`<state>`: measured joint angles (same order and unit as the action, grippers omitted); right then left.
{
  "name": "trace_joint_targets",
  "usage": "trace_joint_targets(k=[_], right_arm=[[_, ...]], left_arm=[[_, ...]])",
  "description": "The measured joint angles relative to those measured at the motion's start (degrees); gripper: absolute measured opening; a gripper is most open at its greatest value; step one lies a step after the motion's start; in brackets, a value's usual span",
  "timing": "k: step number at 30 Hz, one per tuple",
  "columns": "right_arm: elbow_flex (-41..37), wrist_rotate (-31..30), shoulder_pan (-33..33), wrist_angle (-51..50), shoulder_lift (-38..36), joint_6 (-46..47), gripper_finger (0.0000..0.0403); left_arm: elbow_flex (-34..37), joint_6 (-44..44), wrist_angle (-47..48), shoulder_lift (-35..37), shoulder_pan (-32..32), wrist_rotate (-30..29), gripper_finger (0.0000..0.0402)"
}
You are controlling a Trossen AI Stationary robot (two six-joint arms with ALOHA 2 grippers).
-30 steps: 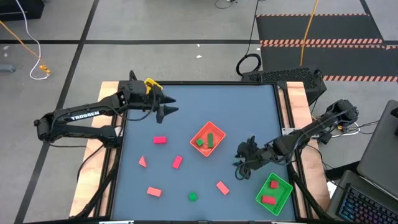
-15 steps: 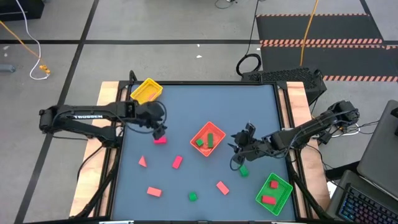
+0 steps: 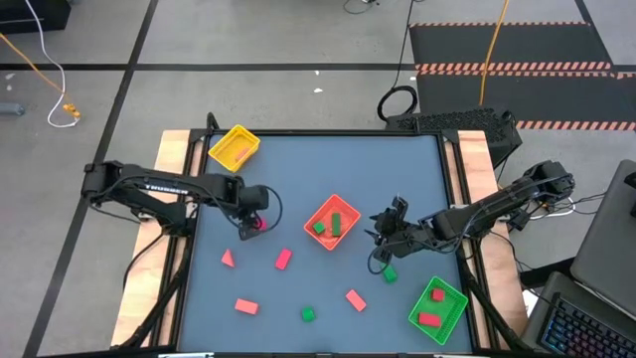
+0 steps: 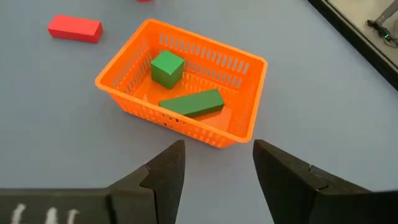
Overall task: Sort & place blocks by color
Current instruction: Put the red block into the green bin
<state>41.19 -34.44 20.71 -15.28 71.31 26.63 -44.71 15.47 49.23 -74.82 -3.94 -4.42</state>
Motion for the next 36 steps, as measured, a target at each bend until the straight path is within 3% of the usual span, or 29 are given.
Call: trace_joint_targets(k=[6, 18, 36], right_arm=[[0.0, 0.0, 0.0, 0.3, 0.0, -0.4, 0.0183], [0.0, 0.1, 0.0, 0.4, 0.0, 1.1, 0.0183], [0.0, 0.2, 0.0, 0.4, 0.0, 1.0, 0.0183]], left_arm=[[0.0, -0.1, 1.6, -0.3, 1.4, 2.3, 0.025], [2.3, -7.7, 0.3, -0.3, 4.7, 1.3, 0.025], [9.5, -7.2, -10.1, -0.3, 4.8, -0.9, 0.025]])
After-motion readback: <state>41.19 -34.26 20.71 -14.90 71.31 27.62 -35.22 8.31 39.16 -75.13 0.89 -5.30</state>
